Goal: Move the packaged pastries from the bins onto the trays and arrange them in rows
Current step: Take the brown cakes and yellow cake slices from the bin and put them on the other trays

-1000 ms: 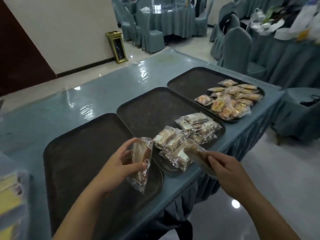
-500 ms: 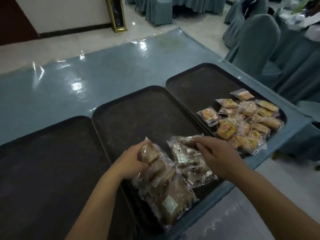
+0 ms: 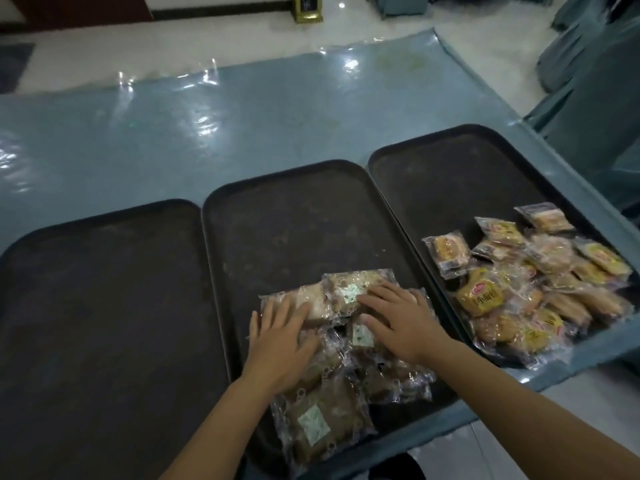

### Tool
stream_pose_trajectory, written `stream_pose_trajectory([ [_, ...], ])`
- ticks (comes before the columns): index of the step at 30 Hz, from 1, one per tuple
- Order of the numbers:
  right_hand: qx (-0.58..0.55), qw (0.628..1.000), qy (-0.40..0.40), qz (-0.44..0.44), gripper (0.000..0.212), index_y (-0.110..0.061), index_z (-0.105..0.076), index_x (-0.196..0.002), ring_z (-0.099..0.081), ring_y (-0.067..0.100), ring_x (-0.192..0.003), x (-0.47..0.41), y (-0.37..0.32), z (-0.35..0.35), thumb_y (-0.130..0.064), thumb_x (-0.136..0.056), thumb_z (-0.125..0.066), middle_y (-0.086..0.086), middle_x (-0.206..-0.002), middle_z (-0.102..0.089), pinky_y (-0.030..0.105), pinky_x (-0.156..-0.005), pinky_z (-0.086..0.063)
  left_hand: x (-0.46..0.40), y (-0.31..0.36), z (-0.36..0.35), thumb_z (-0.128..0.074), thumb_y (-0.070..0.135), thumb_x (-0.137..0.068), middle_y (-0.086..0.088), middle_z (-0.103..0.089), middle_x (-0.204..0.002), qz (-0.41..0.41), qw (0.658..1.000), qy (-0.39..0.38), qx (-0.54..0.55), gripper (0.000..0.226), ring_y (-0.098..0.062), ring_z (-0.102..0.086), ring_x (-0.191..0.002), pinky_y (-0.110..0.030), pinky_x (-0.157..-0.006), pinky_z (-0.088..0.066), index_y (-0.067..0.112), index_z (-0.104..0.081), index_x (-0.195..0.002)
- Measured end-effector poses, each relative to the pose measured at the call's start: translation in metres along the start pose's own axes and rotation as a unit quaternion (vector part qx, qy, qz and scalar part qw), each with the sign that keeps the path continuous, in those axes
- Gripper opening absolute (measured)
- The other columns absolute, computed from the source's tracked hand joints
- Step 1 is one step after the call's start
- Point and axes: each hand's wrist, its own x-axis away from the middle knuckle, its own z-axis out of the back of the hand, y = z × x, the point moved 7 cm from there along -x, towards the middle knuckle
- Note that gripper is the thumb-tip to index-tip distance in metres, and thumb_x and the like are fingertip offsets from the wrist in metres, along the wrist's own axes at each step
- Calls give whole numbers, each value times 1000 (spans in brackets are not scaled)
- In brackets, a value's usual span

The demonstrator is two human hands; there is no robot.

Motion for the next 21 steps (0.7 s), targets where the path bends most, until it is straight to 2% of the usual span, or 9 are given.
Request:
stream_pose_trajectory([
  [4,-37,999,-1,21,50,-41,-34,-146,-5,12,-151,5,-5,5,-57,-99,-32,-14,-160,-23,53,-120,-5,25,9,4,-42,51,-101,21,11,-161,16,994,40,98,63,-8,17,-151,-41,-124,8,46,-9,-155],
  [7,-131,987,47,78,43,-39,-43,-142,-15,6,-148,17,-10,15,-47,-100,-43,-14,-155,-35,40,-122,-1,51,17,5,-53,46,-98,25,-2,-159,47,974,77,207,63,-4,6,-151,-42,-125,-6,51,-16,-149],
  [9,-203,972,71,97,40,-37,-49,-140,-22,2,-144,27,-9,20,-43,-100,-48,-16,-150,-42,39,-122,-7,67,20,1,-54,55,-93,22,-8,-162,70,963,96,242,62,-2,-1,-151,-44,-125,-12,53,-24,-147],
  [12,-287,948,86,111,37,-36,-56,-135,-31,1,-140,37,-5,21,-40,-99,-53,-20,-143,-48,44,-119,-27,88,21,-2,-45,71,-83,21,-20,-160,105,957,137,232,71,-2,-12,-150,-45,-123,-18,48,-32,-148],
  [15,-315,934,70,154,31,-31,-64,-127,-35,-14,-128,43,-19,22,-28,-97,-58,-35,-128,-47,36,-115,-31,111,22,-2,-49,56,-90,26,-35,-151,134,946,176,236,56,0,-33,-141,-47,-119,-29,48,-36,-144],
  [17,-308,929,57,198,30,-31,-64,-125,-34,-21,-123,47,-37,25,-26,-96,-59,-36,-125,-46,32,-113,-30,130,23,-1,-54,44,-94,28,-40,-148,144,940,191,245,54,0,-39,-138,-48,-115,-33,49,-37,-145],
  [19,-297,928,39,221,31,-32,-63,-127,-38,-10,-126,49,-59,27,-28,-97,-59,-27,-129,-52,33,-113,-29,153,19,4,-57,38,-97,30,-39,-147,163,932,218,240,53,0,-37,-139,-44,-116,-33,54,-35,-142],
  [21,-288,929,25,232,32,-33,-63,-128,-39,-4,-127,52,-81,26,-29,-97,-58,-25,-129,-52,30,-112,-28,180,8,10,-58,34,-99,25,-33,-152,200,916,250,243,55,0,-28,-143,-39,-120,-27,49,-33,-145],
])
